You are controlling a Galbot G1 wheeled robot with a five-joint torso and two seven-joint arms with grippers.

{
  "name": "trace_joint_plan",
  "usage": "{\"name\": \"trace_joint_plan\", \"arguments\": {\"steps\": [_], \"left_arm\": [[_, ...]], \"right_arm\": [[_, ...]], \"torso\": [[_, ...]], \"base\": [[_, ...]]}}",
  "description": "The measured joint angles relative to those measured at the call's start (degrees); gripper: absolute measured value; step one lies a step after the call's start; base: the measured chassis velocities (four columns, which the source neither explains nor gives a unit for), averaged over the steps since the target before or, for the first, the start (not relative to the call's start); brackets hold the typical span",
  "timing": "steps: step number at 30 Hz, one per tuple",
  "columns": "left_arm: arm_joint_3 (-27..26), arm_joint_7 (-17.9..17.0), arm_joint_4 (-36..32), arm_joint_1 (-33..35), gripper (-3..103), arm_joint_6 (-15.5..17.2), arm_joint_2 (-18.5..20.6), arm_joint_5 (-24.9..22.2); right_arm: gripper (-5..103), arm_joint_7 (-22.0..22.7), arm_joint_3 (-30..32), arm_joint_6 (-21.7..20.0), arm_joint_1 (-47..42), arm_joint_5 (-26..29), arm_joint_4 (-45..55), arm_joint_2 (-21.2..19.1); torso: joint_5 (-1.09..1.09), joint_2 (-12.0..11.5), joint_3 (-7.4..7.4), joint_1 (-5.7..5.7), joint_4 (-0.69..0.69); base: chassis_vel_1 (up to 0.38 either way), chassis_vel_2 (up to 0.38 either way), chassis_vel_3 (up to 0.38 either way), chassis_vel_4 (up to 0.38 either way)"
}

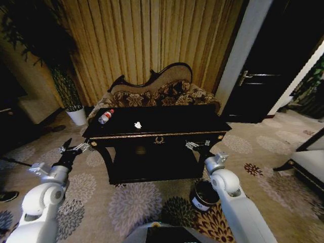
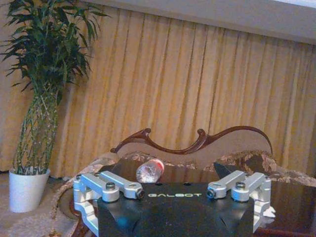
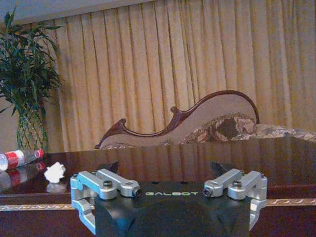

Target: Move to the front of the table and place the trash on the table into the trash bin.

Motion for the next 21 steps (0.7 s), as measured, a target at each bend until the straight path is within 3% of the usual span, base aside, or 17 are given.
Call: {"name": "trace_joint_plan", "arguments": {"steps": [8, 21], "left_arm": [[-0.1, -0.2, 0.0, -0.4, 100, 0.3, 0.8, -0.1], [-0.4, -0.5, 0.1, -0.4, 100, 0.6, 1.3, -0.1]], "right_arm": [[100, 0.0, -0.4, 0.5, 0.6, -3.5, -1.9, 2.1], [100, 0.0, -1.5, 0.7, 1.3, -3.9, -1.5, 2.3]], "torso": [[0.00, 0.0, 0.00, 0.00, 0.00], [0.00, 0.0, 0.00, 0.00, 0.00]], "base": [[0.000, 0.000, 0.000, 0.000], [-0.029, 0.022, 0.024, -0.025]]}}
